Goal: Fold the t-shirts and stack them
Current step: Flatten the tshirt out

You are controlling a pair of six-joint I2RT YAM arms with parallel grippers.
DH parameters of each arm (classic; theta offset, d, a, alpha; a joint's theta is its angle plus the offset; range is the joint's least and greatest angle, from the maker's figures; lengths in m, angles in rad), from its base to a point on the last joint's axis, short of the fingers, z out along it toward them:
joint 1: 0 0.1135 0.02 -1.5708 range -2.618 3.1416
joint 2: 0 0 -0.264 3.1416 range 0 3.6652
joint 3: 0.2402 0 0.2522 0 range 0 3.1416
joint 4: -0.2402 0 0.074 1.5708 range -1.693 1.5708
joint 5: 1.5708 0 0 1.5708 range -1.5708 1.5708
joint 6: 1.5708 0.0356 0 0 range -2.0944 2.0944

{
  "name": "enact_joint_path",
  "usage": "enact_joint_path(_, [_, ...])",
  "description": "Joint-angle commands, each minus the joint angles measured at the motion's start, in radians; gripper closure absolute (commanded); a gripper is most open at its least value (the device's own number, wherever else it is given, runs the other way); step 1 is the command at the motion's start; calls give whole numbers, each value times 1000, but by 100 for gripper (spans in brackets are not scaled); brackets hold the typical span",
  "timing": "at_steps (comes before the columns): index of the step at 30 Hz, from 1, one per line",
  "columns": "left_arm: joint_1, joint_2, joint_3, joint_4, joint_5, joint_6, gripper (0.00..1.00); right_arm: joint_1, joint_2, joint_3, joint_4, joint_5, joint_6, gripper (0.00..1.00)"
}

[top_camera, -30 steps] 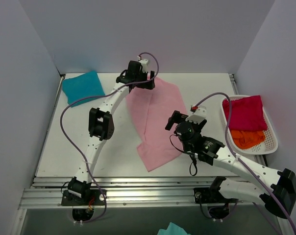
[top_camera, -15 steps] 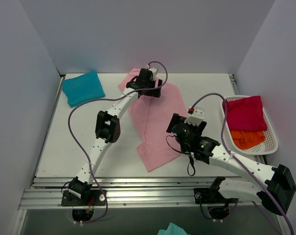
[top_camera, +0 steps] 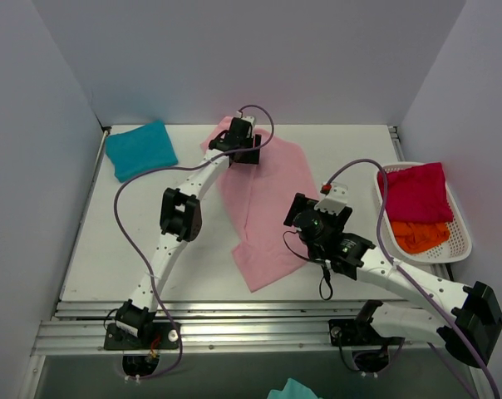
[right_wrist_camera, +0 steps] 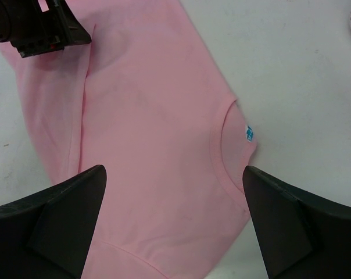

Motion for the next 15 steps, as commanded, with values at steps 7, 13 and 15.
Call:
enact_joint_path(7, [-3,5,37,7,-4,-5,63,-6,10,-6,0,45,18,0])
enact_joint_path(13, [-5,7,34,11,4,1,91,-9,15,-14,5,45,22,0])
enact_joint_path(15, [-3,7,36,13,6,6,97,-9,13,-17,6,44,22,0])
